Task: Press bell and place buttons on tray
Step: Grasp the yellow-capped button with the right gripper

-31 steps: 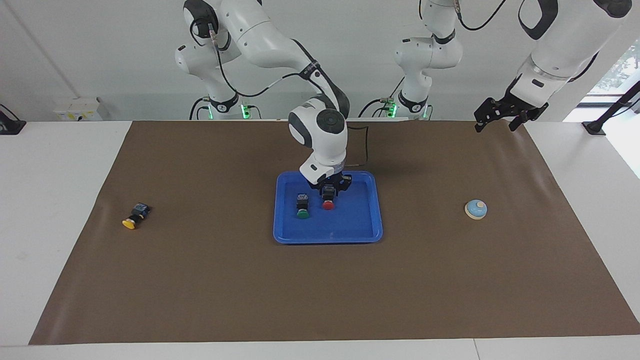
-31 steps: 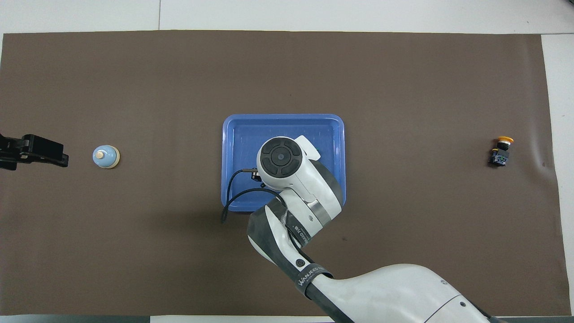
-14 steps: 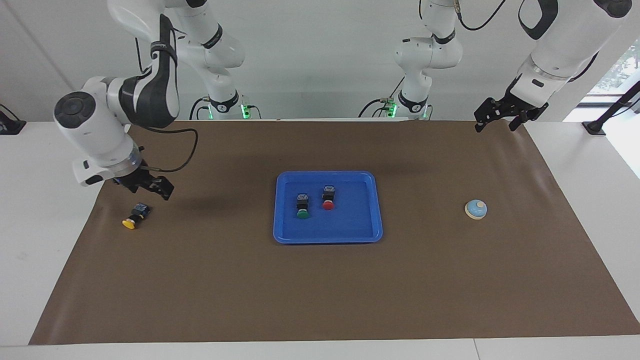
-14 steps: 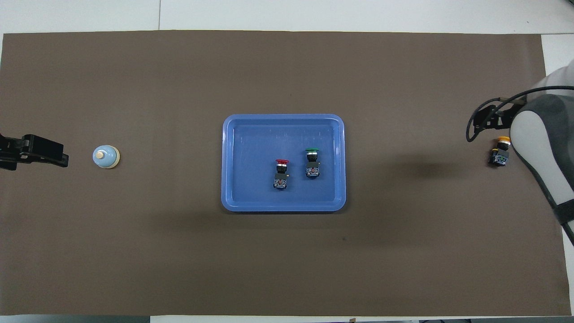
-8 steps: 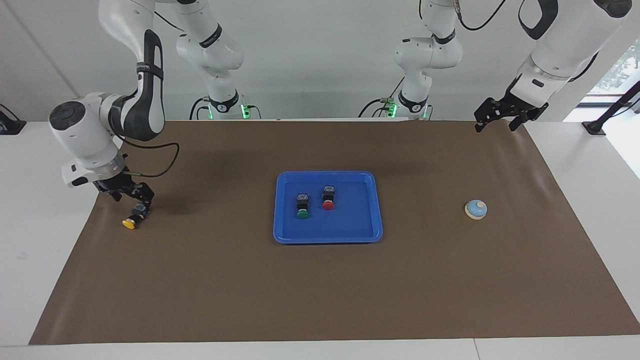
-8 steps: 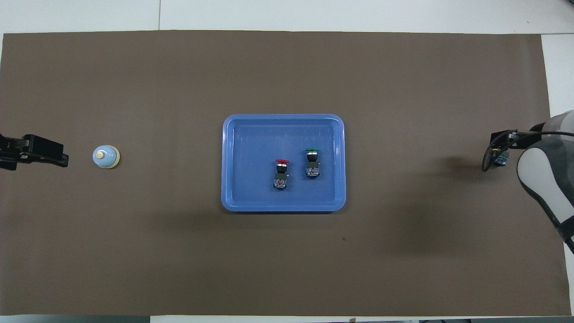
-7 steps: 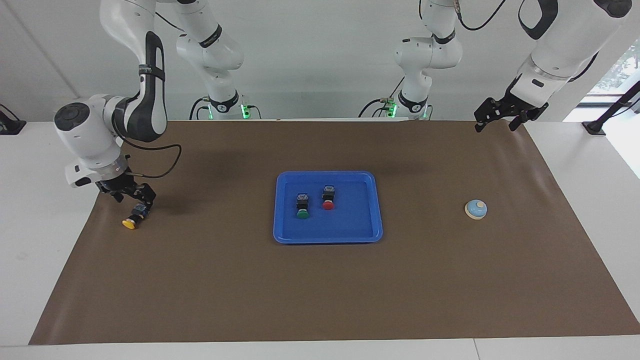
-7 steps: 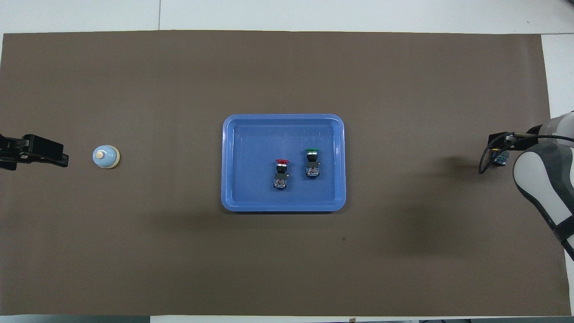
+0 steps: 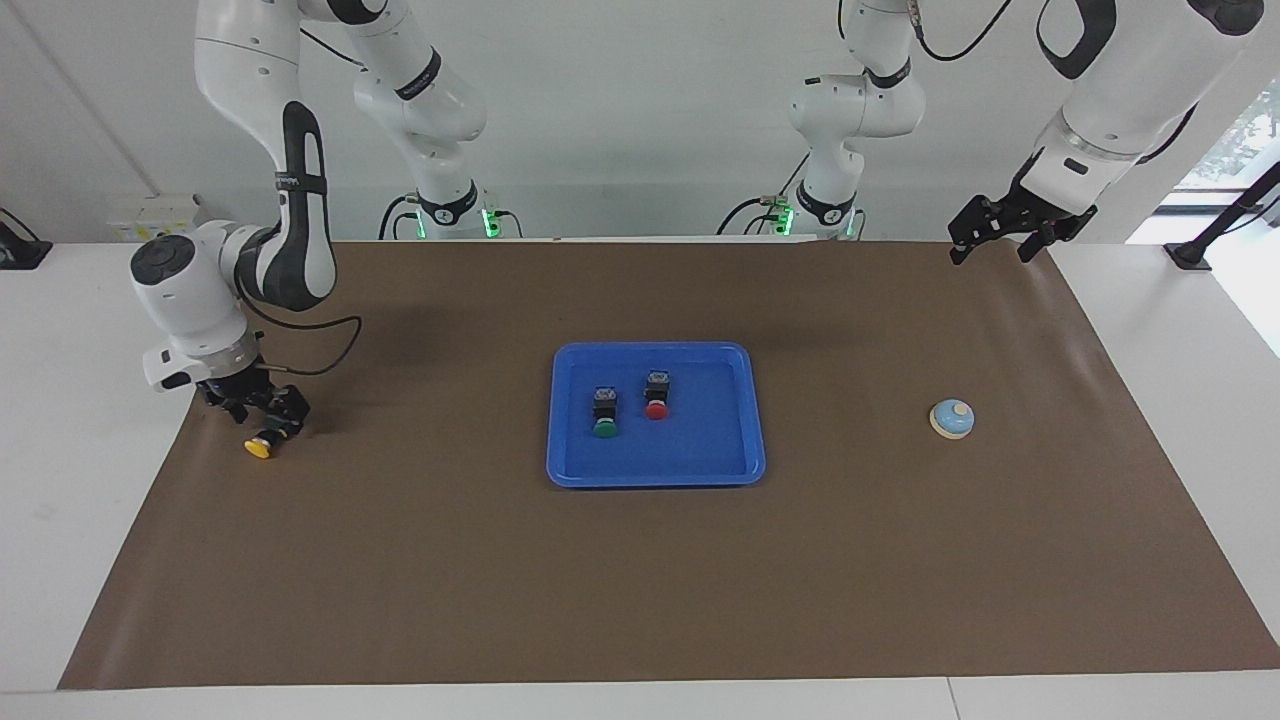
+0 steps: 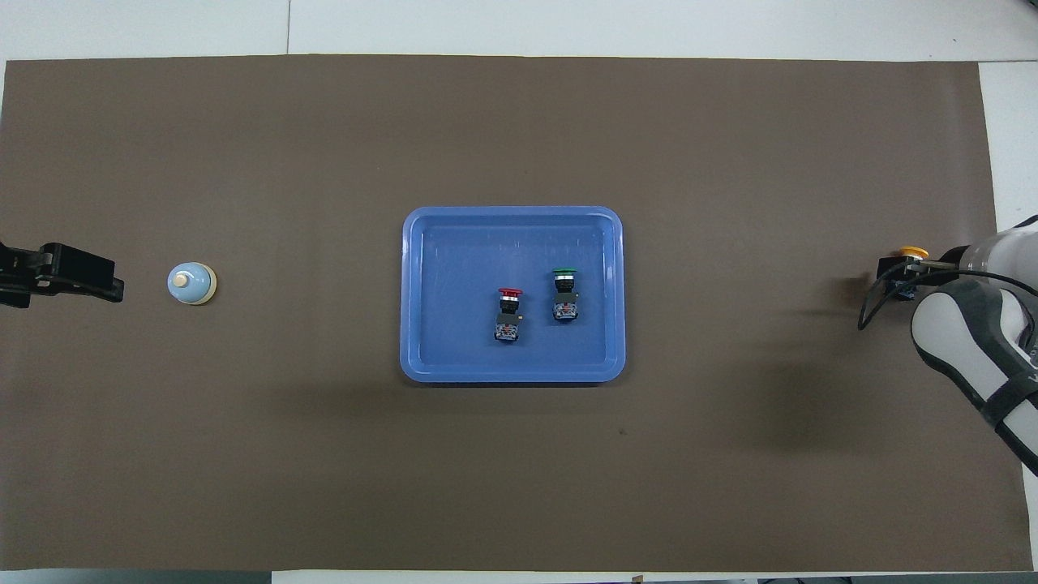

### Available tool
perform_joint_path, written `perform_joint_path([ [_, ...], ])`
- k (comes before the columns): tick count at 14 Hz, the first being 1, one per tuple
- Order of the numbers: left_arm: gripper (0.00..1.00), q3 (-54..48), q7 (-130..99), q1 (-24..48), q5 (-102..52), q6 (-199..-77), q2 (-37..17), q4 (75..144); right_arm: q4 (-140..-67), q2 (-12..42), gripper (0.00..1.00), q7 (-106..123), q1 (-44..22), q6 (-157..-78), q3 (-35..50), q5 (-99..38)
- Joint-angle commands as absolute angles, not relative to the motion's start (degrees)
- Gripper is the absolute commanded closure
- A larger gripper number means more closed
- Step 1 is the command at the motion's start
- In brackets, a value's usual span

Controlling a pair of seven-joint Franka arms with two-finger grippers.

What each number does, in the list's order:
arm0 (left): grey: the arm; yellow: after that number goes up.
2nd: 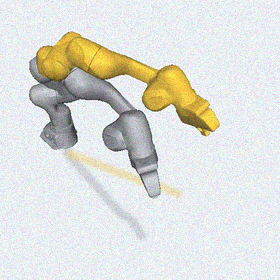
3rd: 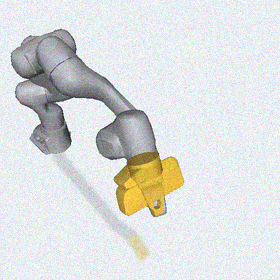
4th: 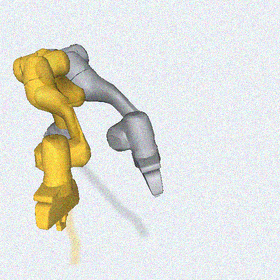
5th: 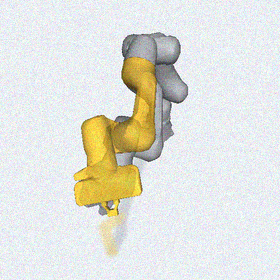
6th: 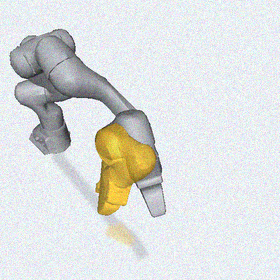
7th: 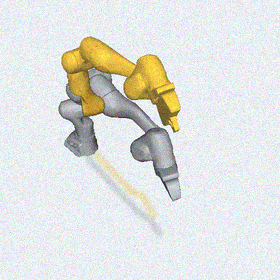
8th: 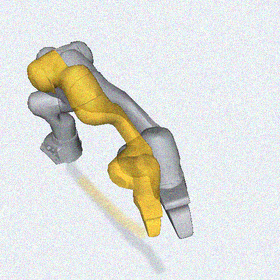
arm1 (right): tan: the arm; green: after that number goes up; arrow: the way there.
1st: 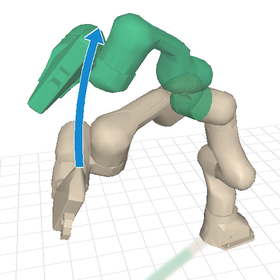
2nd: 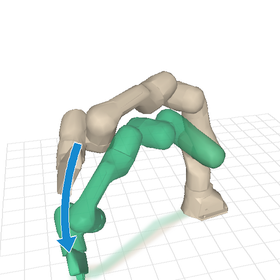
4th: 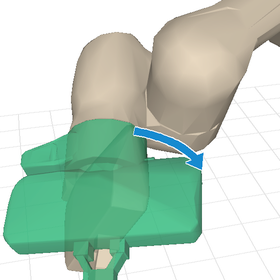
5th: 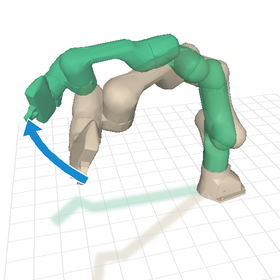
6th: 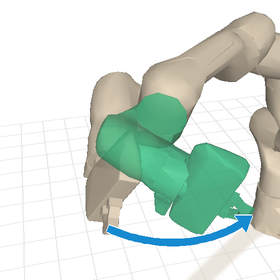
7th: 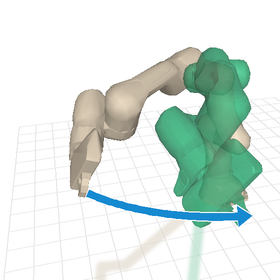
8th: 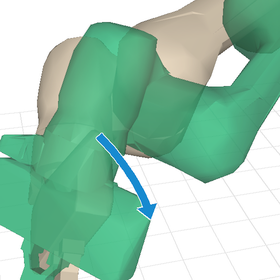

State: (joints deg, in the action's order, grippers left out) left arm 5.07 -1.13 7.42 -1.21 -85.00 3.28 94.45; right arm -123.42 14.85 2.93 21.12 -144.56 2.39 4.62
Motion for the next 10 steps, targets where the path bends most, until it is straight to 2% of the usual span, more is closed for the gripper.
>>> perform_joint_path([
  [1, 0.0, 5.54, -1.49, 7.91, -0.79, -84.81, 4.57, 95.45, -123.57, 15.12, 0.45, 3.87, 22.5, -145.29, 3.43, 5.01],
  [2, 0.0, 5.54, -1.49, 7.91, -0.79, -84.9, 4.57, 95.45, -123.57, 15.12, 0.84, 4.04, 22.5, -145.11, 3.43, 5.01],
  [3, 0.0, 5.54, -1.49, 7.91, -0.79, -84.9, 4.57, 95.45, -123.49, 15.12, 1.0, 4.22, 22.5, -144.85, 3.43, 5.01],
  [7, 0.0, 5.54, -1.49, 7.91, -0.79, -84.9, 4.57, 95.45, -122.18, 14.59, 1.0, 4.92, 21.8, -142.04, 3.43, 5.01],
  [10, 0.0, 5.54, -1.49, 7.91, -0.79, -84.9, 4.57, 95.36, -116.48, 14.15, 1.0, 4.4, 19.18, -133.28, 4.13, 5.01],
])
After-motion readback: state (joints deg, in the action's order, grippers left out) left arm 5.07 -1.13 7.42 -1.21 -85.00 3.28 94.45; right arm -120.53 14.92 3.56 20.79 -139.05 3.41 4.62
